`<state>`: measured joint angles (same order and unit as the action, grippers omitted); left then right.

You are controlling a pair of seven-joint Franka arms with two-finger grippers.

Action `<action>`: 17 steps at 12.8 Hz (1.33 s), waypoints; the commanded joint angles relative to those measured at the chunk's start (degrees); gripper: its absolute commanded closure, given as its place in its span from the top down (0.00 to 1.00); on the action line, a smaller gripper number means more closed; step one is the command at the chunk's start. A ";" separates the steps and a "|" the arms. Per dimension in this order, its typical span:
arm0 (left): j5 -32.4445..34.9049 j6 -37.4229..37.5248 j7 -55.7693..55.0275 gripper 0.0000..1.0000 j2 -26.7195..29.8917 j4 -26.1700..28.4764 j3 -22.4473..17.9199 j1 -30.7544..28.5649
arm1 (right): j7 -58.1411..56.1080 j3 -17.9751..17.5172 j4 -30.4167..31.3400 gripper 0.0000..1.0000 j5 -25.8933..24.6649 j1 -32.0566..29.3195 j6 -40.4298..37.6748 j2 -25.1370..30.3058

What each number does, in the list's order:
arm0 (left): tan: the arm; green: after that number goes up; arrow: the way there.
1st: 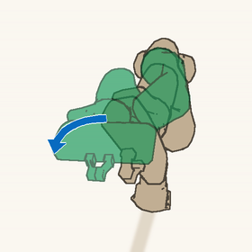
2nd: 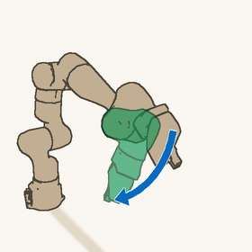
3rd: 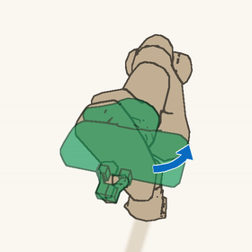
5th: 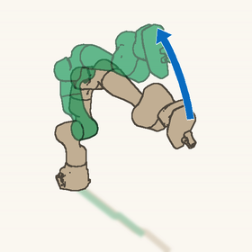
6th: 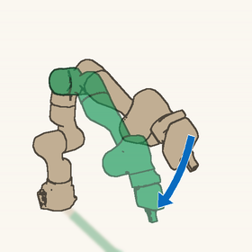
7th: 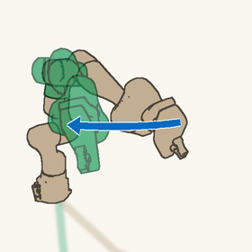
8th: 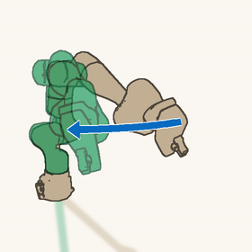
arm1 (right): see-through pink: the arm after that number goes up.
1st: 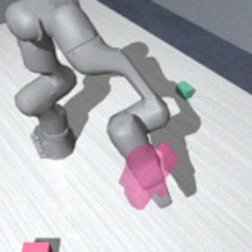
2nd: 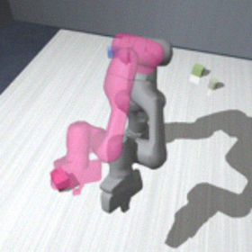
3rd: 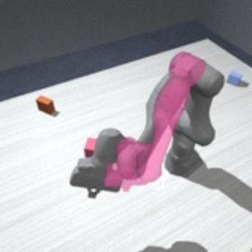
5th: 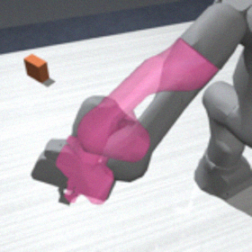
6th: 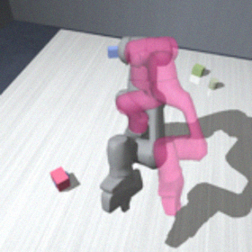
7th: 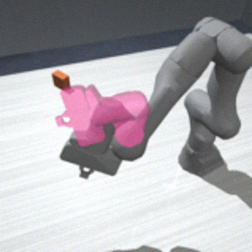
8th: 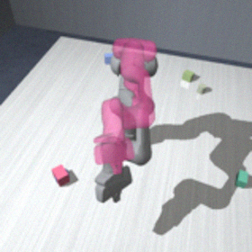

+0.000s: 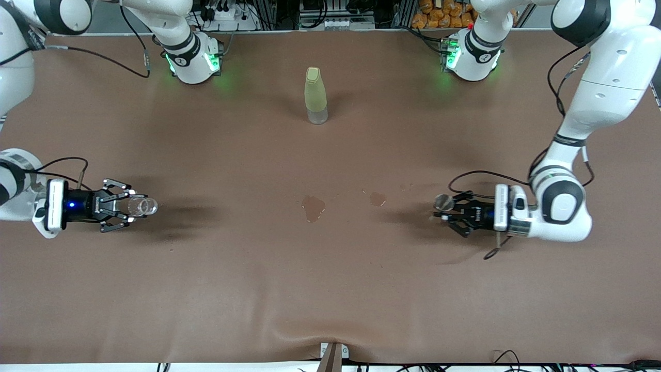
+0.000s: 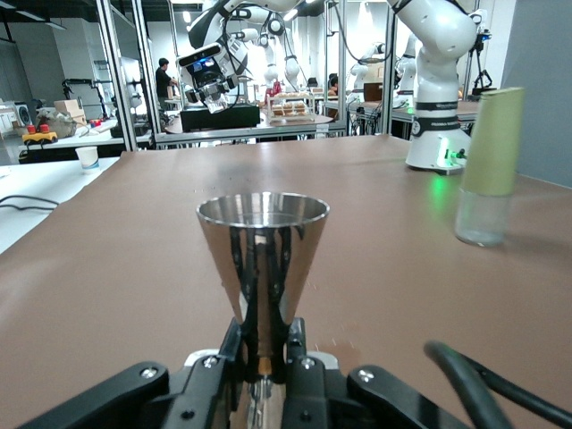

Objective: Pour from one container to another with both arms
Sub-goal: 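Move the jigger and beaker toward each other at table center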

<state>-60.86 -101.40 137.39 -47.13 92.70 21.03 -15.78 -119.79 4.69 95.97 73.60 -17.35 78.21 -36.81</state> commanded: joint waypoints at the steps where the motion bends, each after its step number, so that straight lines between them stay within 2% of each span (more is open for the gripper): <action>1: -6.18 -3.62 0.24 0.00 0.55 1.95 0.32 3.98 | 0.70 0.40 5.63 0.29 3.38 1.70 2.12 4.46; 3: -10.14 -8.70 0.68 0.00 0.72 2.48 0.41 9.51 | 4.53 0.40 5.54 0.29 4.79 3.28 2.65 5.16; 8: -28.15 -20.40 1.21 0.00 1.08 2.92 0.41 23.75 | 14.05 0.40 6.41 0.29 6.64 7.06 7.21 10.70; 11: -36.77 -26.29 2.78 0.00 1.60 2.57 0.41 30.78 | 16.17 0.40 15.36 0.27 10.94 11.19 11.52 16.84; 13: -43.09 -28.76 4.72 0.00 1.34 1.87 0.24 35.96 | 16.17 0.40 17.22 0.27 11.30 13.21 12.06 18.26; 17: -49.34 -32.19 4.64 0.00 0.90 -0.76 -0.03 41.52 | 16.17 0.32 24.68 0.27 14.54 18.57 17.67 24.14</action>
<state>-106.89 -132.11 141.45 -46.88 92.91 21.80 24.05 -104.38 4.52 114.68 85.59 -1.66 92.68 -18.29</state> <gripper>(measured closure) 0.789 0.502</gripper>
